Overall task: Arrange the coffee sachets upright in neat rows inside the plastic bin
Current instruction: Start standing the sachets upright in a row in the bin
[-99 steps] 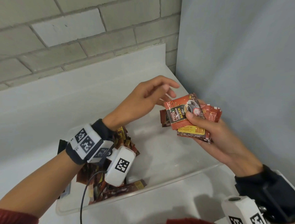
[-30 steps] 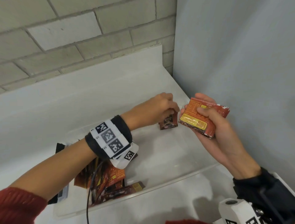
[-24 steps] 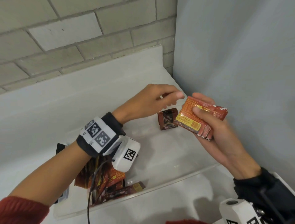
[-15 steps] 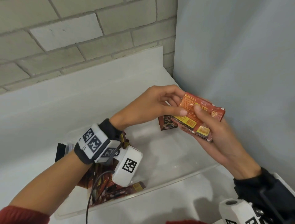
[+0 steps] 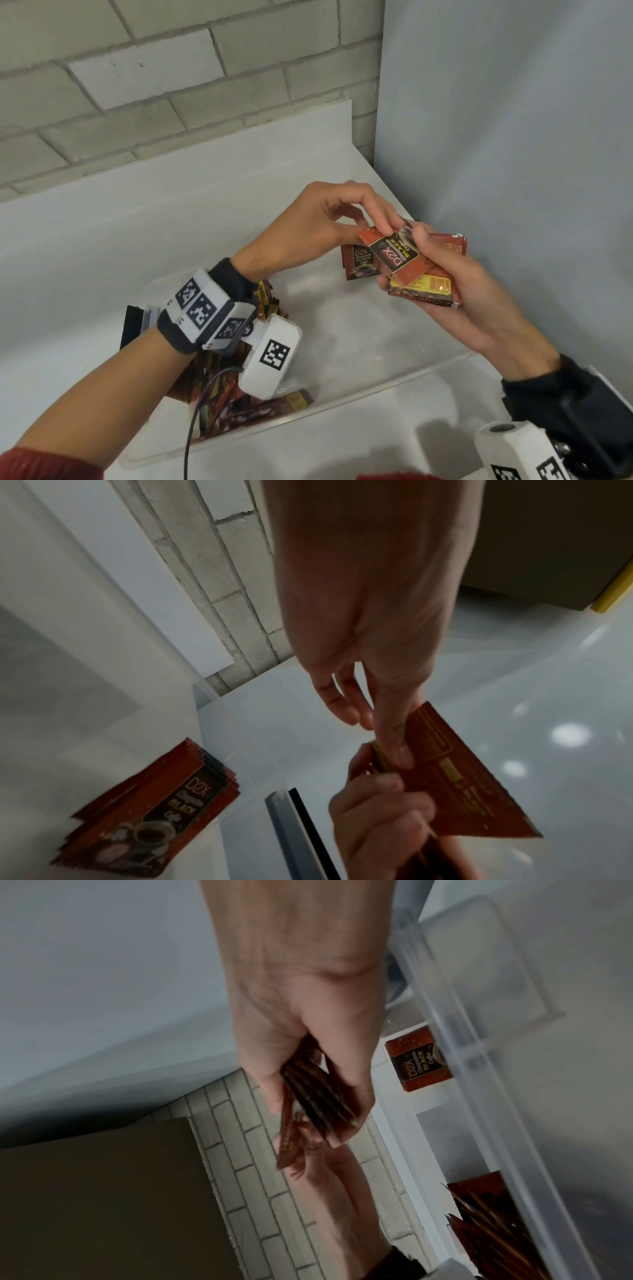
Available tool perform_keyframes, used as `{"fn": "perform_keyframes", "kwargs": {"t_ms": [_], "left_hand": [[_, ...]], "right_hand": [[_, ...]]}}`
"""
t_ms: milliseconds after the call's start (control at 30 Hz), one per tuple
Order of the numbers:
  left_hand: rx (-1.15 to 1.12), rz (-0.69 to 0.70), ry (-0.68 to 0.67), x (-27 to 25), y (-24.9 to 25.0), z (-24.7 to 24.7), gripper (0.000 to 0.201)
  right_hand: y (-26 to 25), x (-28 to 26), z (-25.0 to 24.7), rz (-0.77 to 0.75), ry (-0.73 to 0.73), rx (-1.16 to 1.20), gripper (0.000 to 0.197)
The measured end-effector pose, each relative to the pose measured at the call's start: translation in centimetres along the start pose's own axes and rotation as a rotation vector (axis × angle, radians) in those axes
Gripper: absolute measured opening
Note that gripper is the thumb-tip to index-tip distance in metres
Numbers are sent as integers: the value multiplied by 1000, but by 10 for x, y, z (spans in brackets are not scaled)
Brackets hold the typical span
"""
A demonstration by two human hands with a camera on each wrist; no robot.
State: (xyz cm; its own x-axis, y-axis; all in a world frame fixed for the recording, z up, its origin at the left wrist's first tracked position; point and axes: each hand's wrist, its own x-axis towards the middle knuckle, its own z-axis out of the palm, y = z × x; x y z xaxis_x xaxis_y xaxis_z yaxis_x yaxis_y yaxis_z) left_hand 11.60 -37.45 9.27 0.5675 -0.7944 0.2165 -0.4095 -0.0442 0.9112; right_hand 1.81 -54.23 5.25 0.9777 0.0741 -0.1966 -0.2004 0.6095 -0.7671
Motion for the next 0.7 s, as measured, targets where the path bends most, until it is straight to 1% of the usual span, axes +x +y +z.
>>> {"fn": "perform_keyframes", "kwargs": {"t_ms": [67,133,233,333,400,500,567,633,700], "left_hand": [[22,-6,1,-1,-3,0,7],[51,-11,13,-2,-6,1,9],[44,-52,75,-4,-4,3,17],[-46,-132,143,-4,1,4,25],[-69,-186,124,-5,3,5,29],[-43,-253,55,-7,3,9,49],[-45,-258,28,-7,3,11,59],[-35,-235,21,-5,4,10,53],[-10,-209,20,-4,7,8,41]], "right_hand": [[-2,-1,0,2,5,-15,30],[-4,-2,0,-7,8,-12,28],[-3,-1,0,-30,42,-3,34],[-3,1,-1,-65,73,8,39],[-3,1,-1,-82,74,26,38],[-2,1,-1,-103,66,29,39],[-2,0,-1,-114,55,31,40],[-2,-1,0,-128,51,31,43],[-1,-1,1,-144,58,23,45]]}}
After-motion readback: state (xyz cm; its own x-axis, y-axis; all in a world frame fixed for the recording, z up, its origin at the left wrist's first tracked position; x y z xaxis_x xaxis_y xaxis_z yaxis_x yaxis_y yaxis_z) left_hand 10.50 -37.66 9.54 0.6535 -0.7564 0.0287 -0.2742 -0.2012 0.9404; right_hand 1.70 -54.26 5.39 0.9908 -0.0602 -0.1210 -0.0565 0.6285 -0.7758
